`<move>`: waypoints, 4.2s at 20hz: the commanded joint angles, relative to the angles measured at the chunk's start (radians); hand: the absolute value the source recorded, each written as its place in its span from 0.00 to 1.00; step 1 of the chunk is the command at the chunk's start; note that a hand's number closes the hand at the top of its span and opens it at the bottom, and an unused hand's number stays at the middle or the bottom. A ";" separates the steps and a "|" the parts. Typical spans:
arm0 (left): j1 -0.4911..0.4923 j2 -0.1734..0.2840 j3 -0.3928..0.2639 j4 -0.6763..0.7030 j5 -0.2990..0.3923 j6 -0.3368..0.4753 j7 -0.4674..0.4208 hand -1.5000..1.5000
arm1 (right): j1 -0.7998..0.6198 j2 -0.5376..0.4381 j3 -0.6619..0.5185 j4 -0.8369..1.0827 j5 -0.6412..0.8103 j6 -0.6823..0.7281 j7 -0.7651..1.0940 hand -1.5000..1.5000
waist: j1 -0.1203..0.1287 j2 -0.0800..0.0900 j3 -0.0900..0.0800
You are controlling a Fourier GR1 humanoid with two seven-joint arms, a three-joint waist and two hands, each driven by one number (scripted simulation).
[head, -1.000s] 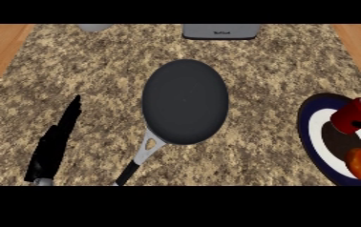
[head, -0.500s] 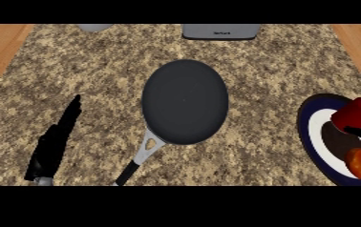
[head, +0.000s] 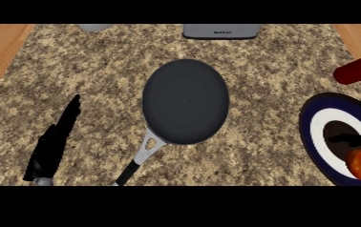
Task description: Pick the tomato from the plate and place it in the pan
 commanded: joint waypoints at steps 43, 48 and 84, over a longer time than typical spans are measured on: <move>0.003 -0.097 -0.001 0.082 -0.079 -0.012 -0.093 0.50 | -0.495 0.726 0.383 -0.511 0.599 -0.570 1.200 1.00 | 0.020 0.005 0.000; -0.037 -0.072 0.013 -0.014 -0.052 -0.049 0.039 0.50 | -0.591 0.728 0.395 -0.209 0.463 -0.849 1.245 1.00 | 0.027 0.006 0.001; -0.042 -0.090 0.021 0.022 -0.084 -0.038 0.003 0.50 | -0.853 0.728 0.125 0.561 -0.433 -1.793 0.549 0.00 | 0.019 0.007 0.002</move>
